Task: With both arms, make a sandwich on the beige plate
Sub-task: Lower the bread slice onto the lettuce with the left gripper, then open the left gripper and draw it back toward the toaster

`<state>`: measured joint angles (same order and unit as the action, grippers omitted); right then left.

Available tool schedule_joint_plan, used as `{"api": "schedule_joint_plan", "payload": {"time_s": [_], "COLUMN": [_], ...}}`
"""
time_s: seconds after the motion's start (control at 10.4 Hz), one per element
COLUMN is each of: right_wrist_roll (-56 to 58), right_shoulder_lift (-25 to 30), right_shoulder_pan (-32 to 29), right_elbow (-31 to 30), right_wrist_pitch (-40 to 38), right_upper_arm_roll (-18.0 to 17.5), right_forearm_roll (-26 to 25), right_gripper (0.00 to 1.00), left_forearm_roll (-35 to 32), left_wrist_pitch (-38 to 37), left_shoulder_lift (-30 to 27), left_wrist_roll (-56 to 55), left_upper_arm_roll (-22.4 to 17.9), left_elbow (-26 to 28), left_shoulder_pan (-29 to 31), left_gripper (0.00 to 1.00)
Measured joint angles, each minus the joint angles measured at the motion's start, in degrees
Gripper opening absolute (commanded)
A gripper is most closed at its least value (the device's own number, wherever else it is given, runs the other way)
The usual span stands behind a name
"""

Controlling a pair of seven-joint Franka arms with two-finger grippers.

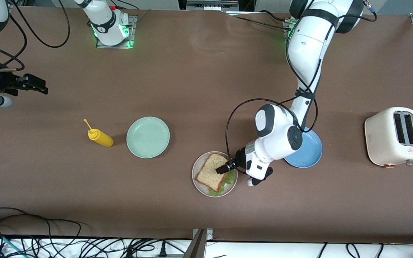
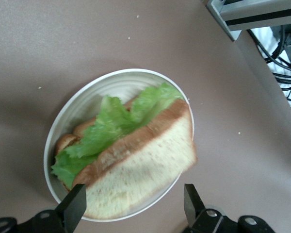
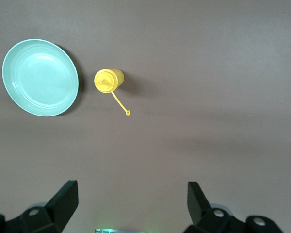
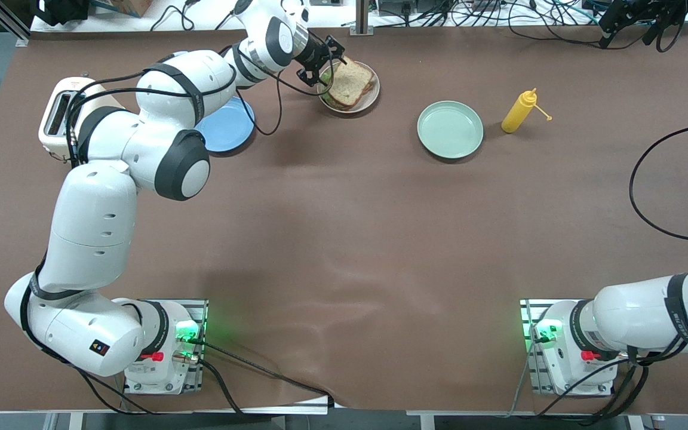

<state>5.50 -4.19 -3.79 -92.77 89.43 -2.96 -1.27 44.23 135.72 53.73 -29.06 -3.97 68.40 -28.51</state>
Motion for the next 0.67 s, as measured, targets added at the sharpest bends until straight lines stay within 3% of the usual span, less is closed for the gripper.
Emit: {"api": "schedule_joint_plan", "payload": {"time_s": [0.48,0.58,0.67], "right_wrist_roll": [0.0,0.0,0.0], "right_shoulder_lift": [0.0,0.0,0.0], "right_shoulder_pan": [0.0,0.0,0.0], "right_elbow": [0.0,0.0,0.0], "right_wrist_pitch": [0.0,0.0,0.0], "right_upper_arm_roll": [0.0,0.0,0.0], "right_forearm_roll": [0.0,0.0,0.0], "right_gripper": [1.0,1.0,1.0], "left_forearm_roll": [-1.2,-1.5,-3.6], "left_wrist_pitch": [-3.2,-6.1,-11.0], "left_shoulder_lift": [-0.9,-2.6,-5.2], "left_wrist_roll": [0.1,0.1,0.3], "left_upper_arm_roll": [-0.8,-1.3,-2.5], "left_elbow": [0.0,-0.5,-1.1], "left_shoulder_pan": [1.2,2.7,4.5], "left_gripper": [0.93,1.0,1.0]}}
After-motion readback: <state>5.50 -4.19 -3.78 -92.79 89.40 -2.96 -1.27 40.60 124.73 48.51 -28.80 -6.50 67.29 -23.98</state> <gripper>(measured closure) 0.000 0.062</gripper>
